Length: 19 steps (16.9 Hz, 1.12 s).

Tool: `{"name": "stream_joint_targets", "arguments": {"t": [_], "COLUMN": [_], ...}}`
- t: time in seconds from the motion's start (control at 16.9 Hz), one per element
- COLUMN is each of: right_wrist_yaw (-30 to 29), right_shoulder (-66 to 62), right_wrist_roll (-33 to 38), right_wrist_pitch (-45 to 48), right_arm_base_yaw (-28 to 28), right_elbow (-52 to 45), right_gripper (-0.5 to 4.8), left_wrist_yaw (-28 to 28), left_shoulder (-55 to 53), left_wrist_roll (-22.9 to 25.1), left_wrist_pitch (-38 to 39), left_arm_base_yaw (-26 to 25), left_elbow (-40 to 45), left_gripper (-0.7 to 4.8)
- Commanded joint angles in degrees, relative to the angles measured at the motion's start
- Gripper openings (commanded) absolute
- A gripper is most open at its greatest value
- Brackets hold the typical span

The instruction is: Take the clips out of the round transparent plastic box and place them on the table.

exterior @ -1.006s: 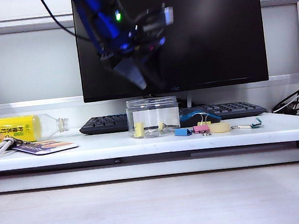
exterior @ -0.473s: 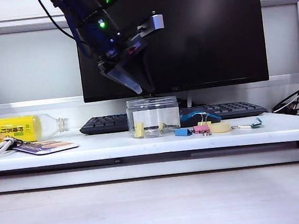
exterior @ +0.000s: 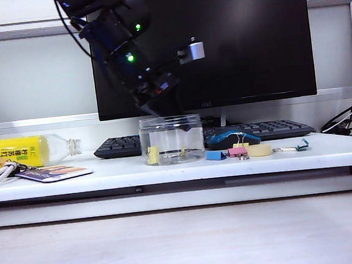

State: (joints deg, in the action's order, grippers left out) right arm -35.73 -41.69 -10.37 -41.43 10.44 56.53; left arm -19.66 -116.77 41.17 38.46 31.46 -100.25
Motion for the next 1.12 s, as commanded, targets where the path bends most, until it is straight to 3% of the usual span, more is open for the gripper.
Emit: {"name": "stream_joint_targets", "arguments": {"t": [0.06, 0.24, 0.47, 1.12], "right_wrist_yaw": [-0.3, -0.3, -0.4, -0.5], "right_shoulder": [0.2, 0.2, 0.2, 0.2], "right_wrist_roll": [-0.1, -0.1, -0.1, -0.1], "right_wrist_pitch": [1.2, 1.5, 1.9, 1.9], "right_arm_base_yaw": [0.0, 0.0, 0.0, 0.1], "right_elbow": [-1.1, -1.5, -1.5, -1.5], "right_gripper": [1.26, 1.26, 1.26, 1.26], "left_wrist_yaw": [-1.1, -1.0, -0.8, 2.6], "left_shoulder": [-2.1, -3.6, -3.8, -8.5], "left_wrist_roll": [0.4, 0.9, 2.2, 3.9], "left_wrist_pitch": [5.9, 13.8, 18.7, 19.0], "left_arm_base_yaw": [0.0, 0.0, 0.1, 0.8], "left_elbow": [-5.5, -12.0, -13.4, -13.4], "left_gripper": [2.73, 2.73, 2.73, 2.73]}}
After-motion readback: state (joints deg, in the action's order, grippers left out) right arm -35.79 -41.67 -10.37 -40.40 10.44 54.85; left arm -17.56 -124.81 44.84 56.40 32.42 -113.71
